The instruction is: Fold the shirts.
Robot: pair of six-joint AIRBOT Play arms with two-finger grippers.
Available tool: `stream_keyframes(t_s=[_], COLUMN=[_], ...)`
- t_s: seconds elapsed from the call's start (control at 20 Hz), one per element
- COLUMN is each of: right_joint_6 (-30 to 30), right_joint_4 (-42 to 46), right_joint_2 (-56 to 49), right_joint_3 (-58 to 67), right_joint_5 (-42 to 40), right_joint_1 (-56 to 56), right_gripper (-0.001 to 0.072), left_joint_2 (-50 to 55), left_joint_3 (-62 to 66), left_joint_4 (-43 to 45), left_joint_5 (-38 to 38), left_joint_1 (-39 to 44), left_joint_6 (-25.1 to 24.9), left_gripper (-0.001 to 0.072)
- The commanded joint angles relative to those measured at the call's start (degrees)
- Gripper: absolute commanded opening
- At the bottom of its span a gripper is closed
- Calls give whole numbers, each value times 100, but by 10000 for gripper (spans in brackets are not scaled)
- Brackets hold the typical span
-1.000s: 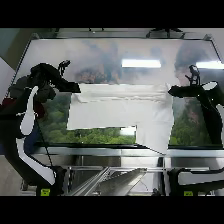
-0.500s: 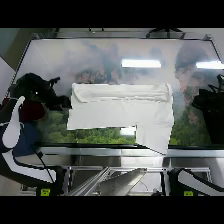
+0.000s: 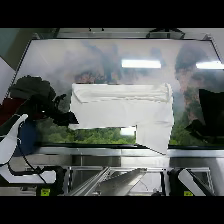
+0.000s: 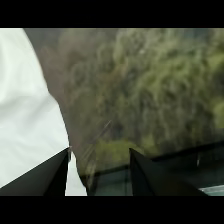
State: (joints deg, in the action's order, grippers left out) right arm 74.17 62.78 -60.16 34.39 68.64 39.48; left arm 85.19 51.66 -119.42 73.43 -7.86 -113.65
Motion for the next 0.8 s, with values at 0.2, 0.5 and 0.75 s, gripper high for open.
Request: stream_keyframes(t_s=[0.2, 0.5, 0.75], right_joint_6=[-542, -743, -1147], right_joint_4=[-1110, -1639, -1779], right_joint_2=[83, -225, -76], right_joint_3=[-1499, -1484, -1012], right_joint_5=[-730, -1104, -734], right_joint_1=[-780, -1523, -1523], right_gripper=[440, 269, 19], left_joint_2=[-26, -26, -190], left_joint_3=[-129, -129, -111], left_joint_4=[-221, -210, -214], left_joint_5=[-258, -326, -332], left_joint_1=[120, 120, 114], left_joint_6=[-140, -149, -146], left_gripper=[526, 78, 14])
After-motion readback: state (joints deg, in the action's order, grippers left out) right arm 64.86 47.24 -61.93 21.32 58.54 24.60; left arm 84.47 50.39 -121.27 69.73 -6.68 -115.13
